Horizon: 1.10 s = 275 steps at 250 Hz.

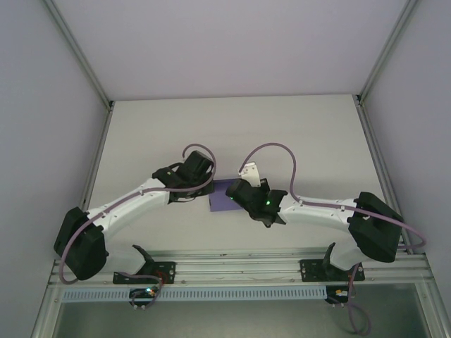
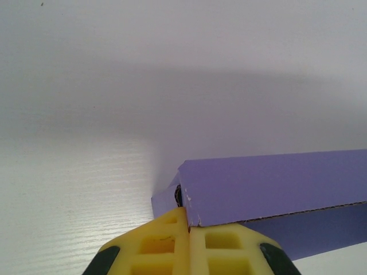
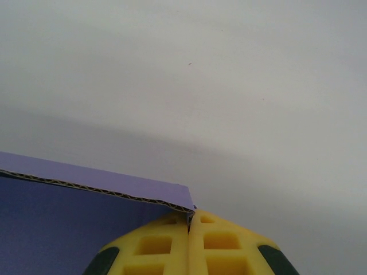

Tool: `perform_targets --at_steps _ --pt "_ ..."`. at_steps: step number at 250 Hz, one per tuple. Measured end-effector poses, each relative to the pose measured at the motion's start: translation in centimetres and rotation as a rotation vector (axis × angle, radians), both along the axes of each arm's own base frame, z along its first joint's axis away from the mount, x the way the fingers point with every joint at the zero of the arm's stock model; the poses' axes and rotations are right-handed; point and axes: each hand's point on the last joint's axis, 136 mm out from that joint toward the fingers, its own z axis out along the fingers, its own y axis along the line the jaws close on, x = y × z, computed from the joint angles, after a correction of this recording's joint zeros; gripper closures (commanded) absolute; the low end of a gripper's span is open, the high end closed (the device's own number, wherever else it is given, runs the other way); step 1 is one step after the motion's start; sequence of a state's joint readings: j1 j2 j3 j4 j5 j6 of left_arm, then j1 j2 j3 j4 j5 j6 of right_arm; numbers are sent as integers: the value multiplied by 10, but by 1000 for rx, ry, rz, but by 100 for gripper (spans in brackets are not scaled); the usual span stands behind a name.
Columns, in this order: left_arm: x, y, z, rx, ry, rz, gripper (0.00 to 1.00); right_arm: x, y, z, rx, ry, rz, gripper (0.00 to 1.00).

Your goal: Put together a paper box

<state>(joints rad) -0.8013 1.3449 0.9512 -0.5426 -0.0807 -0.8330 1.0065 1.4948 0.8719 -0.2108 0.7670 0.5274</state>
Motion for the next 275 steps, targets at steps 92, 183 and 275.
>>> perform_targets --at_steps 92,183,275 --pt "-11 -16 0 56 -187 -138 100 -9 -17 -1 29 -128 -15 100" --pt "-26 -29 -4 134 -458 -242 100 -22 -29 -4 110 -175 27 87" --pt "-36 -35 -4 213 -552 -263 100 -50 -25 5 263 -89 174 36"
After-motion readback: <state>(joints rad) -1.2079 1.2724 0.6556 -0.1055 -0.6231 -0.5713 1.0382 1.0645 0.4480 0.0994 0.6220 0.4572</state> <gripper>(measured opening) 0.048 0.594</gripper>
